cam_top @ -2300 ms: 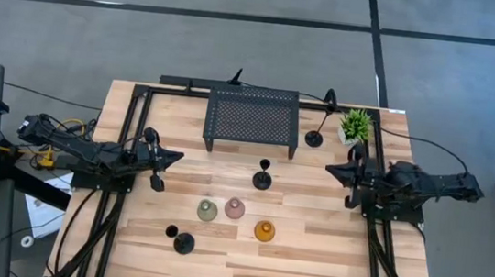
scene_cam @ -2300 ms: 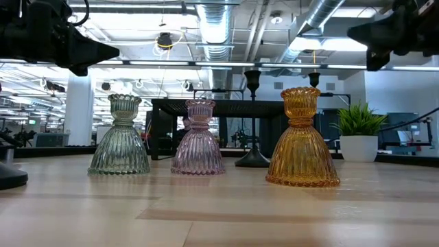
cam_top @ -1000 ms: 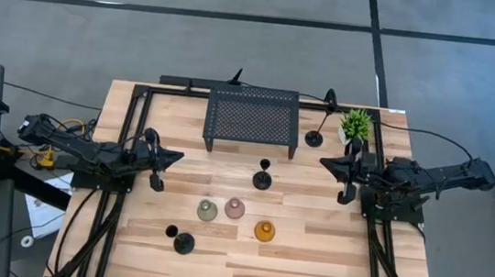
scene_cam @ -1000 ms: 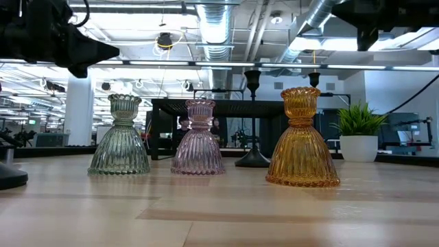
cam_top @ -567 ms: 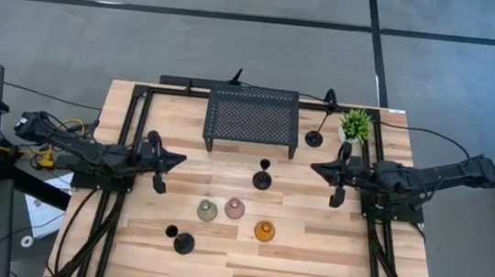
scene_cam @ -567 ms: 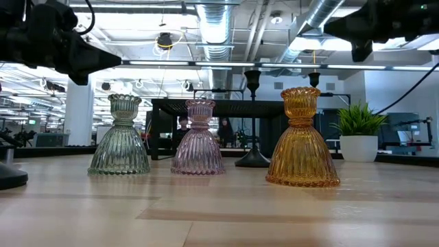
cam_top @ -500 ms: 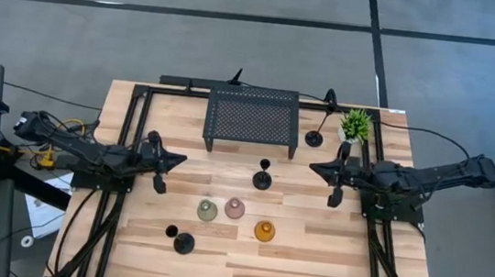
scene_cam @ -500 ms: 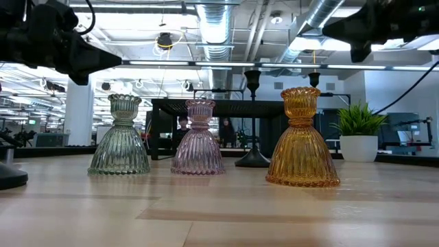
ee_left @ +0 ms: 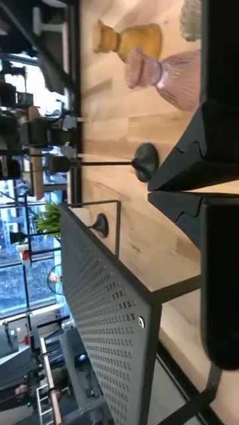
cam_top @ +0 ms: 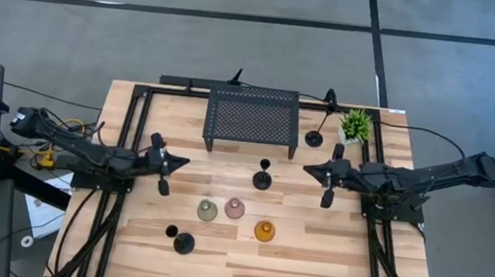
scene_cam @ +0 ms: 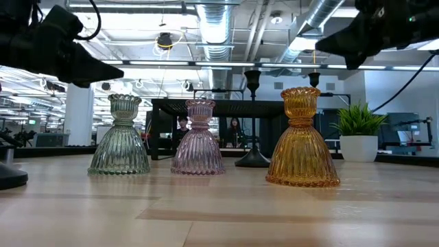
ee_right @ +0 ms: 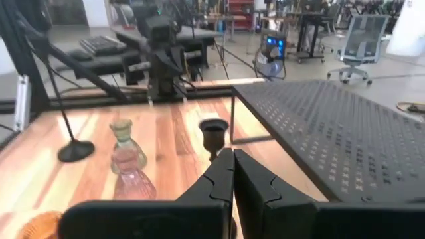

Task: Pick & Place candle stick holders
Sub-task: Put the top black candle holder on the shelf

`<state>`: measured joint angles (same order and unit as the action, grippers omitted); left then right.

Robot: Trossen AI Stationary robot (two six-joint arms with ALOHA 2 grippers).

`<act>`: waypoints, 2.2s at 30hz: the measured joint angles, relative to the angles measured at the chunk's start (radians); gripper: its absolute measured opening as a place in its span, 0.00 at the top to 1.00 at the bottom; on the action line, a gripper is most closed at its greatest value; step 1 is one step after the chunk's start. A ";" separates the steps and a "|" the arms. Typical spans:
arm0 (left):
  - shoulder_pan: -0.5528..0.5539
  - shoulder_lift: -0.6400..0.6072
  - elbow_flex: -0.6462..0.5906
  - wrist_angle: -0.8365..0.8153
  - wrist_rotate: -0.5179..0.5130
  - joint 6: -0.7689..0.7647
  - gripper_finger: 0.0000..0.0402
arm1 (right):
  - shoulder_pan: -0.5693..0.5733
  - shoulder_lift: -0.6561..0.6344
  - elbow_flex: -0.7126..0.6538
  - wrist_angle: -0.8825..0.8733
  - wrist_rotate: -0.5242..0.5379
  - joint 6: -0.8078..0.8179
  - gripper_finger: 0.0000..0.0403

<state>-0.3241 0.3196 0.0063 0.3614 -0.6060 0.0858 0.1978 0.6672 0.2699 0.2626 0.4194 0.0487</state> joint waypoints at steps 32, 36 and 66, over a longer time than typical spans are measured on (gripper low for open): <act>0.000 0.041 0.000 0.021 -0.004 -0.015 0.97 | -0.220 0.171 0.000 -0.049 0.446 0.132 0.85; 0.000 0.041 0.000 0.022 -0.004 -0.015 0.97 | -0.232 0.171 0.000 -0.041 0.441 0.252 0.70; 0.000 0.041 0.000 0.026 -0.004 -0.012 0.97 | -0.482 0.188 0.000 0.019 0.285 0.315 0.64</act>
<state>-0.3242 0.3611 0.0063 0.3875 -0.6098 0.0742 -0.2844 0.8554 0.2699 0.2817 0.7042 0.3636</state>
